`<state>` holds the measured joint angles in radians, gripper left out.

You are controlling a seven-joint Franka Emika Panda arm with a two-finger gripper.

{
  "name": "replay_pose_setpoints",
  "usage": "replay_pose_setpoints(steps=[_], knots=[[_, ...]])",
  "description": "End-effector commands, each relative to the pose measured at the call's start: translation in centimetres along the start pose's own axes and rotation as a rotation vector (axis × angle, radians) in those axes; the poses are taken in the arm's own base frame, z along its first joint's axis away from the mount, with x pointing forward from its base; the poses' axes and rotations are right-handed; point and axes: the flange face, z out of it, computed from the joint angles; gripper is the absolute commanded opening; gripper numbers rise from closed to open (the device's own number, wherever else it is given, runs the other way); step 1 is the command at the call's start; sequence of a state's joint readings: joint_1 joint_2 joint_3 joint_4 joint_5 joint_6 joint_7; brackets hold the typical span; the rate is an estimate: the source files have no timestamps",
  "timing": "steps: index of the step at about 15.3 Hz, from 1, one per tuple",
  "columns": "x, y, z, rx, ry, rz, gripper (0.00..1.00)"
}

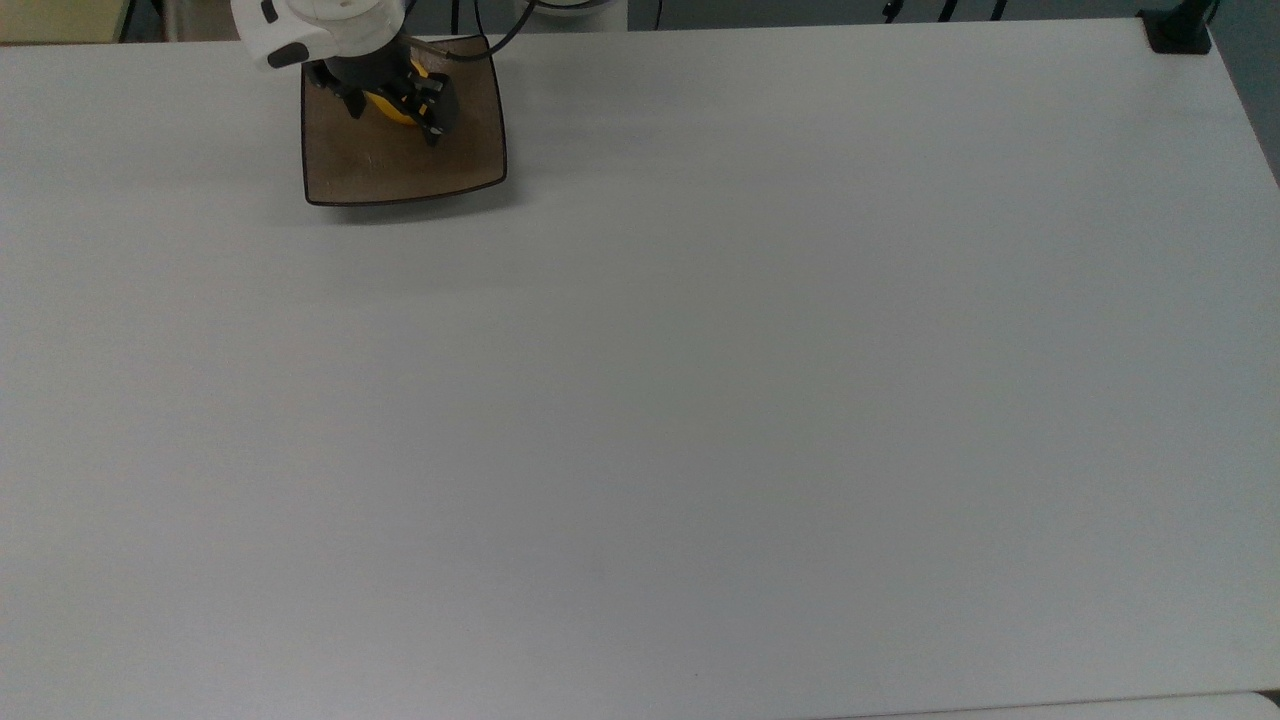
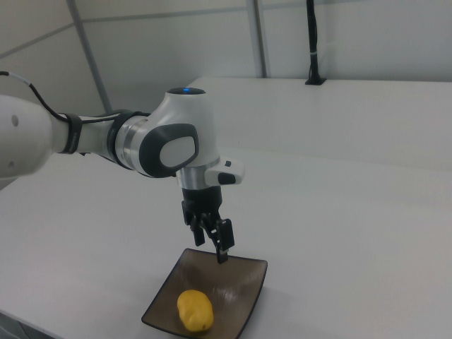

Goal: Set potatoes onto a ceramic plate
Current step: 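Lower the potato onto the plate and open the gripper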

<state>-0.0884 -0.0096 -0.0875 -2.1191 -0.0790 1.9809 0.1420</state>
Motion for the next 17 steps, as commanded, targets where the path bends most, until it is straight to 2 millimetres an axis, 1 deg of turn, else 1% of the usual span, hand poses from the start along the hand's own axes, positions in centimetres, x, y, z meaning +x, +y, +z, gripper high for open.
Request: replay_pose_setpoints(steps=[1,3,4,5,7,8,10,11,12,13,15,16,17], knots=[[-0.4,-0.1,-0.2,0.014,0.004,-0.017,0.92],[-0.4,0.0,-0.4,0.014,0.006,-0.018,0.92],[-0.4,0.0,-0.7,0.014,0.007,-0.019,0.98],[-0.5,0.1,-1.1,0.01,0.015,-0.045,1.0],[-0.3,0.0,-2.7,0.008,0.015,-0.142,1.0],[-0.1,0.0,-3.8,0.009,0.021,-0.178,1.0],[0.2,0.0,-6.0,0.007,0.029,-0.198,1.0],[0.4,-0.3,-8.2,0.006,0.037,-0.203,1.0],[0.5,-0.6,-9.7,0.006,0.044,-0.211,1.0],[0.8,-1.4,-11.0,0.007,0.064,-0.229,1.0],[1.1,-1.6,-13.2,0.013,0.109,-0.224,1.0],[1.1,-1.6,-15.2,0.018,0.135,-0.218,1.0],[0.7,-2.4,-16.7,0.018,0.13,-0.226,1.0]])
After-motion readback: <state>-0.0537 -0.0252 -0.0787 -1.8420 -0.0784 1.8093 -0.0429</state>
